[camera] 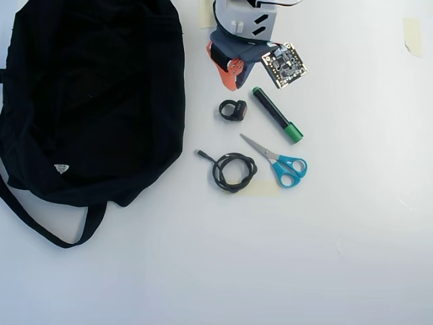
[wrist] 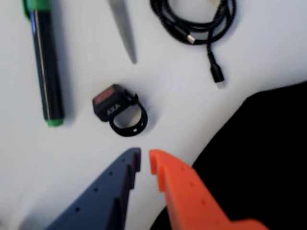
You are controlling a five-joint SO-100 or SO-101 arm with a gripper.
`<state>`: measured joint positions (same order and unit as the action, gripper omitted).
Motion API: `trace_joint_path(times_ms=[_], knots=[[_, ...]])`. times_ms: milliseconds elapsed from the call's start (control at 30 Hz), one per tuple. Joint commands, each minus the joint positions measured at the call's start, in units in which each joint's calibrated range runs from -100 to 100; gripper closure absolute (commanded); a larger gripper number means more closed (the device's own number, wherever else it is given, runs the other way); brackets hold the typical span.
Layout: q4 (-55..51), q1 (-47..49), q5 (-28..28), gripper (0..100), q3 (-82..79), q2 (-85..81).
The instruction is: Put the bike light into the black bag
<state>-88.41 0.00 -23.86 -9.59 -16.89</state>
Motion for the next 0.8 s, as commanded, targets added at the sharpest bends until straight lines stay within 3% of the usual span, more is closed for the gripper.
trace_joint_path(times_ms=[0, 400, 767], knots=[[-1.9, -0.3, -1.7, 98, 0.7, -2.1], [1.9, -0.2, -5.4, 98, -7.5, -0.4], [7.3, -0.3, -5.0, 98, -12.7, -0.3]])
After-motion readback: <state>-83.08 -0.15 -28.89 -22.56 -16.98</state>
